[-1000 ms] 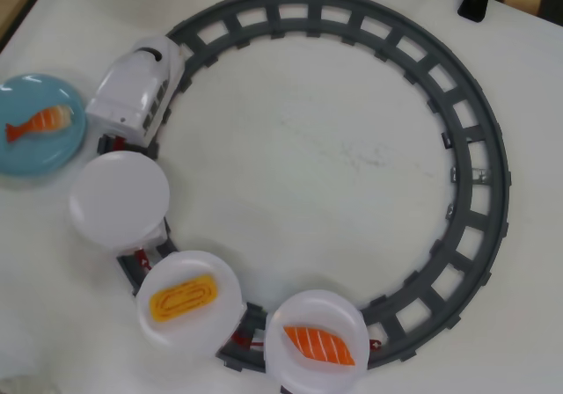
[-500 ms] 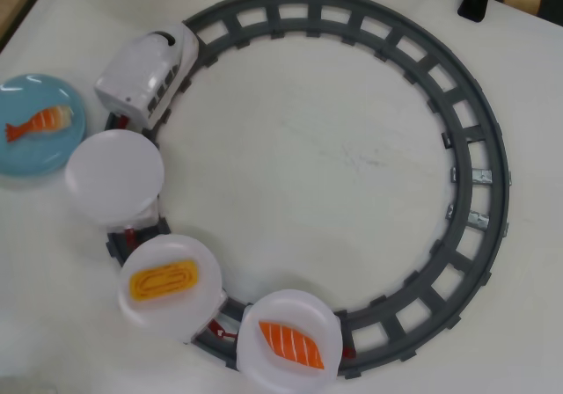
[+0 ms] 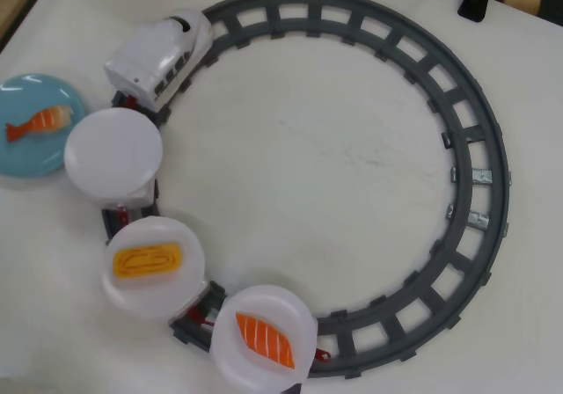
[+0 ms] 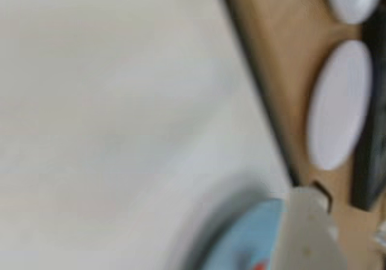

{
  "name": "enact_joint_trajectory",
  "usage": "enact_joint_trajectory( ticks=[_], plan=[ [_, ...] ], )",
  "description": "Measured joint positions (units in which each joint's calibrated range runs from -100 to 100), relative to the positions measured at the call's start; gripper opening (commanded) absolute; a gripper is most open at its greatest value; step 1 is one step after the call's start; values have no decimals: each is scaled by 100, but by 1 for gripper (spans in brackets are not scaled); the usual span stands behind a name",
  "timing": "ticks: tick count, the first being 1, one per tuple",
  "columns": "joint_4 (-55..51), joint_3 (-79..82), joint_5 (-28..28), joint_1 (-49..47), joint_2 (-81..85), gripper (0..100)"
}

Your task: Pick up the sushi from the Shinkansen and put it on the blue dish

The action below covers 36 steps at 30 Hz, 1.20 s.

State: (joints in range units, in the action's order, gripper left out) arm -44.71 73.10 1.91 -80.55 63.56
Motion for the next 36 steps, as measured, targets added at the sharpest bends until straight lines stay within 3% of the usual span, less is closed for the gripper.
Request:
enact_joint_trajectory(
  ticks=[21,31,36],
  plan=[
    [-2361,1976,26,-842,3399,27],
    [-2420,2059,26,-776,3408,3],
    [-2420,2059,26,-776,3408,3]
  ],
)
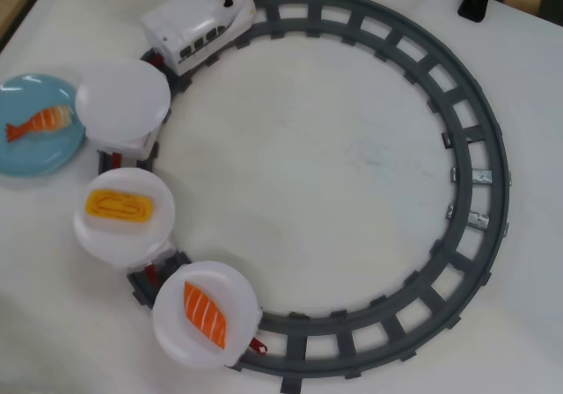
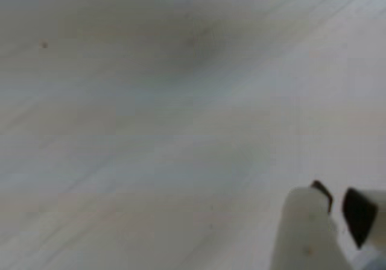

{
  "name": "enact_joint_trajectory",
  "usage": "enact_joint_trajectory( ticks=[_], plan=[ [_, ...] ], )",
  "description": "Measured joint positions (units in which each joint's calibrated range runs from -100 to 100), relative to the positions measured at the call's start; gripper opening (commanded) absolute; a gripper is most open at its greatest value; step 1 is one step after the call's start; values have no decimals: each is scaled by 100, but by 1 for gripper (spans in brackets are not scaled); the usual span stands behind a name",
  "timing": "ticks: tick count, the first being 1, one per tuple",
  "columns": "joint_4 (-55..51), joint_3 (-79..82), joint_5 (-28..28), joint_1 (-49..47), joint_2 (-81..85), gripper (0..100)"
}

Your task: Pick up the sushi from the Shinkansen and put it on the blue dish

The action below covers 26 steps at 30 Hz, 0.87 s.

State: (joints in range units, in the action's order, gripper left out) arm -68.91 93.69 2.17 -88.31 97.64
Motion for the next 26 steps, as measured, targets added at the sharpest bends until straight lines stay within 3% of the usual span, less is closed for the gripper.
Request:
enact_joint_trajectory(
  ticks=[26],
  plan=[
    [0,0,0,-25,0,3]
  ],
)
